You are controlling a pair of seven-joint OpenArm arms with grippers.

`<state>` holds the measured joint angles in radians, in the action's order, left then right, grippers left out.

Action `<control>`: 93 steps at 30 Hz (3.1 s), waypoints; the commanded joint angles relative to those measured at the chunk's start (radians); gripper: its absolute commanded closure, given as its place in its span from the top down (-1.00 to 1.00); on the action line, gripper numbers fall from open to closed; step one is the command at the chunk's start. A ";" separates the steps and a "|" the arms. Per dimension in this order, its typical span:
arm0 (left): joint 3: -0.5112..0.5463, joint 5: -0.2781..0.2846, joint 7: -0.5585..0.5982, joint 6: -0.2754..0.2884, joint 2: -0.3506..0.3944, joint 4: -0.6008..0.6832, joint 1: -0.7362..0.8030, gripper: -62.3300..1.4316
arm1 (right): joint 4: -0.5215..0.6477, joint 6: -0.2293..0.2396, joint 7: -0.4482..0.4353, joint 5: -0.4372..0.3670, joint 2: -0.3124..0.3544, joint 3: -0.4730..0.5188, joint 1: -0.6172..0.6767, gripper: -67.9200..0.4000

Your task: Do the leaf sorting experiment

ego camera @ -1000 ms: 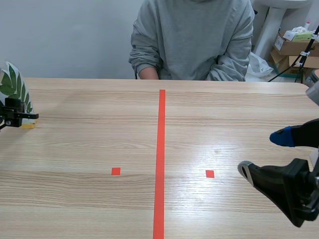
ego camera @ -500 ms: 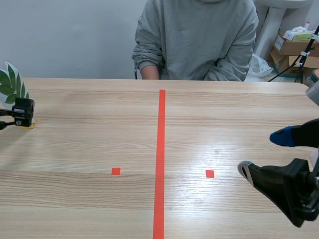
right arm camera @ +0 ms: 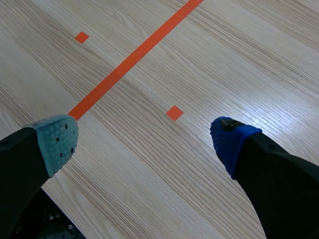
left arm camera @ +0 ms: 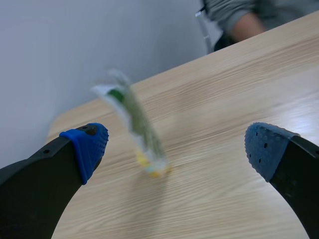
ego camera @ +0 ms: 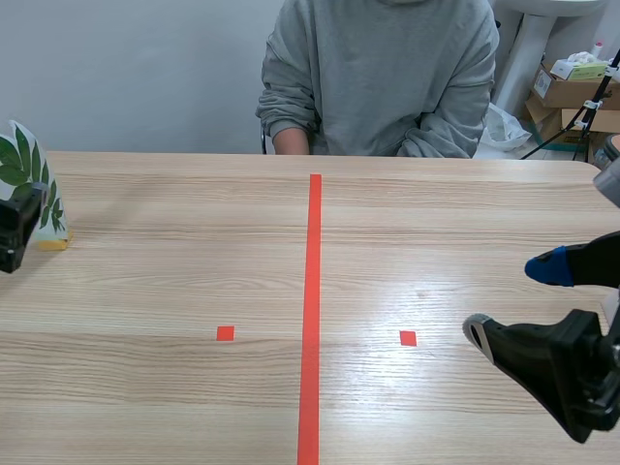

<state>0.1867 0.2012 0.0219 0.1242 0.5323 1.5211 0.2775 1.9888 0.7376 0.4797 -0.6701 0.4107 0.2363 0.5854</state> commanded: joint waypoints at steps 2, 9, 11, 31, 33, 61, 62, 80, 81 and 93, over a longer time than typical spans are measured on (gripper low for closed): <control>0.007 -0.001 0.004 -0.006 0.003 0.109 0.101 0.89 | 0.001 0.008 -0.014 -0.011 0.013 0.018 -0.006 0.60; 0.004 0.008 -0.016 0.026 0.003 0.399 0.356 0.89 | 0.001 0.008 -0.014 -0.011 0.013 0.018 -0.006 0.60; 0.003 0.032 -0.046 0.042 0.003 0.442 0.395 0.89 | 0.001 0.008 -0.011 -0.011 0.013 0.018 -0.006 0.60; -0.013 0.102 -0.124 0.085 -0.003 0.523 0.575 0.89 | 0.001 0.008 -0.007 0.026 0.013 0.018 -0.006 0.60; -0.018 0.102 -0.124 0.085 -0.003 0.523 0.573 0.89 | 0.001 0.008 -0.007 0.026 0.013 0.018 -0.006 0.60; -0.018 0.101 -0.124 0.090 -0.053 0.522 0.570 0.89 | 0.001 0.008 -0.014 0.027 0.013 0.018 -0.006 0.60; -0.018 0.101 -0.124 0.090 -0.053 0.522 0.570 0.89 | 0.001 0.008 -0.014 0.027 0.013 0.018 -0.006 0.60; -0.018 0.101 -0.124 0.089 -0.053 0.522 0.570 0.89 | 0.001 0.008 -0.014 0.035 0.013 0.018 -0.006 0.60; -0.018 0.101 -0.124 0.089 -0.053 0.522 0.570 0.89 | 0.001 0.008 -0.014 0.035 0.013 0.018 -0.006 0.60; -0.018 0.098 -0.125 0.089 -0.053 0.522 0.570 0.89 | 0.001 0.008 -0.014 0.036 0.013 0.018 -0.006 0.60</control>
<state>0.1715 0.2958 -0.1093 0.2111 0.4824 2.0319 0.8501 1.9888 0.7380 0.4797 -0.6277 0.4107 0.2363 0.5854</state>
